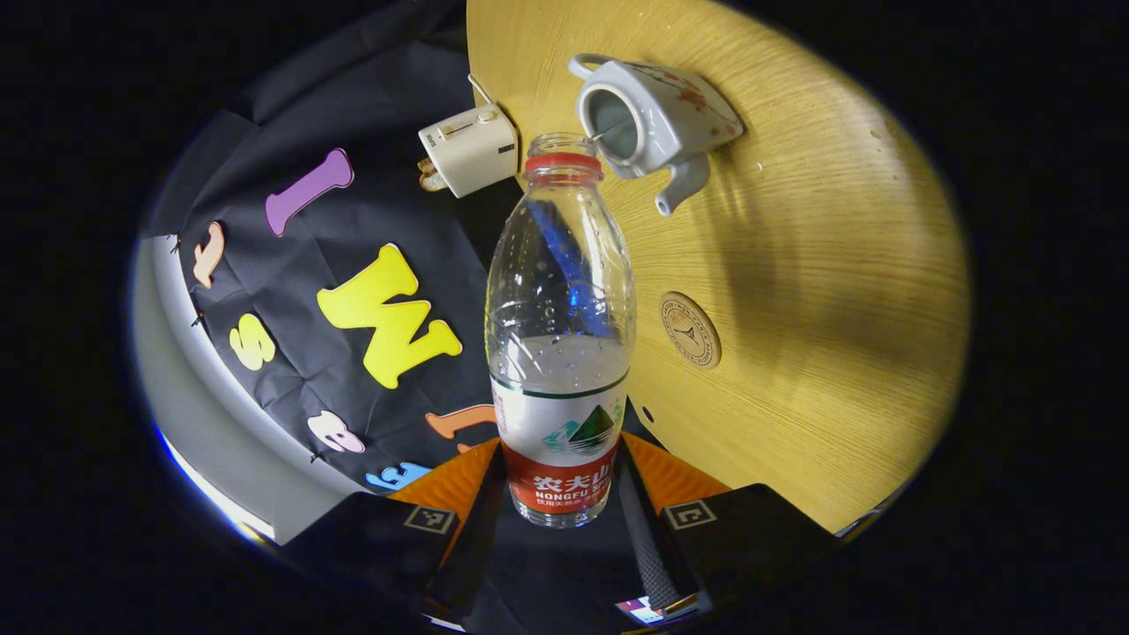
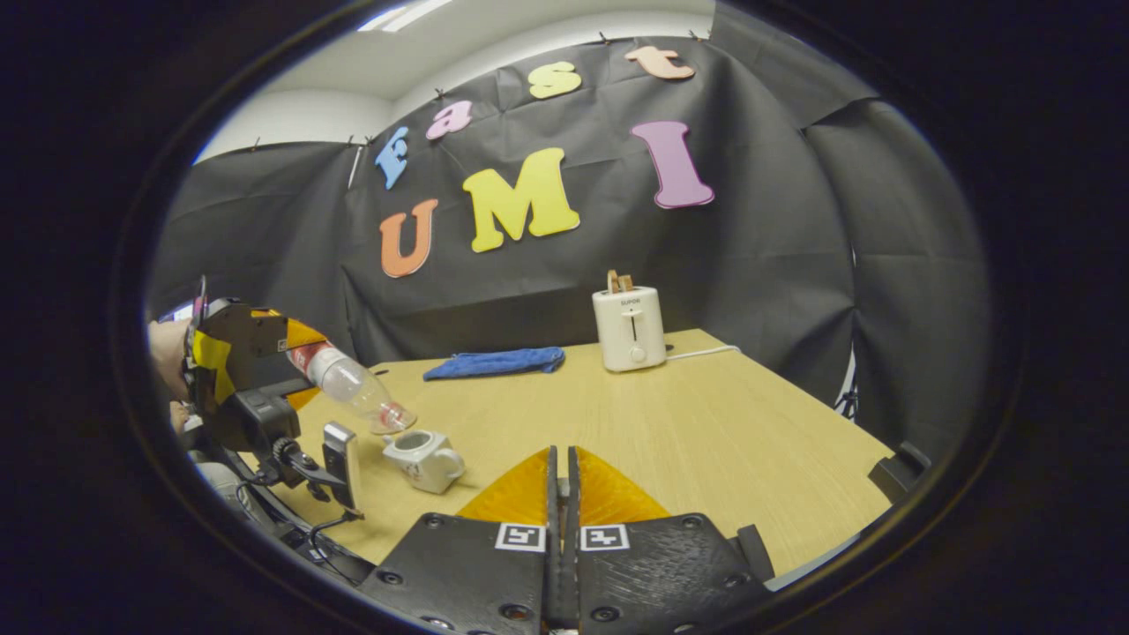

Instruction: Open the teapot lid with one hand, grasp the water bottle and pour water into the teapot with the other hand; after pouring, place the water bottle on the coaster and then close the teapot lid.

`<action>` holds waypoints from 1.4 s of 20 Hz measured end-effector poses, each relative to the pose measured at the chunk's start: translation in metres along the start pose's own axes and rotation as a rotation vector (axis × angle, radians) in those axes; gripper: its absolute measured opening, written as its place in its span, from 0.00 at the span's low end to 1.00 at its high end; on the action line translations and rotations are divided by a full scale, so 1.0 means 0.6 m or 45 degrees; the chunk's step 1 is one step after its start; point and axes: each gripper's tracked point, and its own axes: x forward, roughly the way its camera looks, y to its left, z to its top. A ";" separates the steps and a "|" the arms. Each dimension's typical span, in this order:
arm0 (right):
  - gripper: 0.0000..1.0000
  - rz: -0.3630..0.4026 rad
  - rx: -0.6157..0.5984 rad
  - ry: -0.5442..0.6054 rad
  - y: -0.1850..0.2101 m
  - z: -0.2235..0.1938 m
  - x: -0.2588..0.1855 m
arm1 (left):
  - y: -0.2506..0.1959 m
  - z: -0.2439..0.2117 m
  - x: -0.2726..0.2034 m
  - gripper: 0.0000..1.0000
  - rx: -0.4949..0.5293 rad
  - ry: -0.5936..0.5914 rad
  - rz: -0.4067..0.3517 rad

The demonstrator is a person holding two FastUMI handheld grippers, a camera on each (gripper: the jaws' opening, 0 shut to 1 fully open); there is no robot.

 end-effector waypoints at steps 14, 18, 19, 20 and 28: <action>0.02 0.004 0.000 0.005 0.001 -0.005 0.001 | 0.024 0.008 0.003 0.71 0.113 0.009 0.054; 0.02 0.006 -0.004 0.005 0.004 -0.005 0.000 | 0.023 0.007 0.004 0.75 0.114 0.011 0.051; 0.02 0.008 -0.005 0.004 0.005 -0.004 0.001 | 0.022 0.007 0.004 0.75 0.114 0.012 0.050; 0.02 0.009 -0.005 0.005 0.007 -0.004 0.001 | 0.023 0.007 0.003 0.71 0.113 0.010 0.051; 0.00 0.015 -0.035 -0.018 0.026 0.007 -0.012 | -0.003 0.010 0.006 0.70 -0.119 -0.043 0.023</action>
